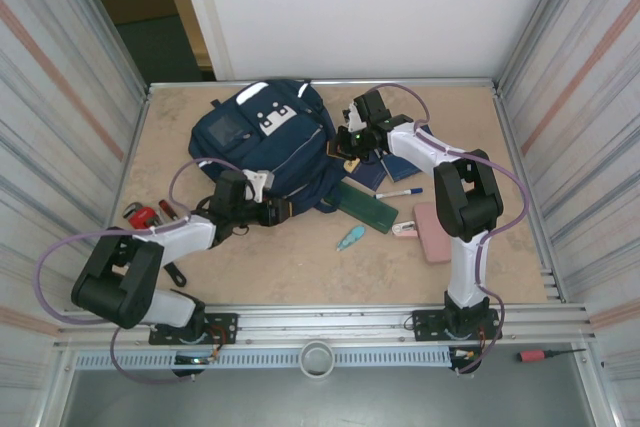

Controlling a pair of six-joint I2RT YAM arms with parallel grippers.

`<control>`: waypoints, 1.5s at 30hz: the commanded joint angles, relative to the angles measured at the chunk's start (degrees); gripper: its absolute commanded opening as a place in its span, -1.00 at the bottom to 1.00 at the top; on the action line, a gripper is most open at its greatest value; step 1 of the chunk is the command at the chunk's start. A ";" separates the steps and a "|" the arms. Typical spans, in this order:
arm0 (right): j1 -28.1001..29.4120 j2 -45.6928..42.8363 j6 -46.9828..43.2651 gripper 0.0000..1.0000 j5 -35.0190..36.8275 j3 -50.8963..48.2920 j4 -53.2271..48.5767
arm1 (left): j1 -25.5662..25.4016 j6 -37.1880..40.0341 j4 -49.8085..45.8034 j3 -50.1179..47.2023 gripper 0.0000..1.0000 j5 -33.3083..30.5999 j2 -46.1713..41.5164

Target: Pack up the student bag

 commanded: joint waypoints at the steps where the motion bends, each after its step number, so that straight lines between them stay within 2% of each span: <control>1: 0.58 0.11 -0.73 -0.95 -2.42 0.86 2.29 | 0.17 -0.44 2.29 -0.38 -0.05 -1.03 0.74; 6: 0.58 0.48 -0.71 -0.95 -2.59 0.89 2.38 | 0.09 -1.95 4.23 -1.78 -0.10 -0.88 1.09; 15: 0.41 0.62 -0.73 -0.95 -2.68 1.03 2.38 | -0.07 -3.13 2.17 -5.55 -0.09 -4.60 -4.93; 20: 0.41 0.75 -0.73 -0.95 -2.66 0.81 2.47 | 0.08 -2.66 3.66 -4.28 0.01 -2.01 -2.01; 25: 0.50 0.75 -0.73 -0.95 -2.68 0.88 2.29 | 0.09 -3.11 5.80 -1.89 0.00 0.43 1.62; 36: 0.50 1.19 -0.74 -0.96 -3.01 1.22 2.21 | 0.09 -2.12 4.66 1.78 -0.34 2.08 3.85; 45: 0.65 1.48 -0.81 -0.96 -3.03 1.77 1.95 | 0.00 -1.57 3.43 2.01 -0.57 0.44 3.95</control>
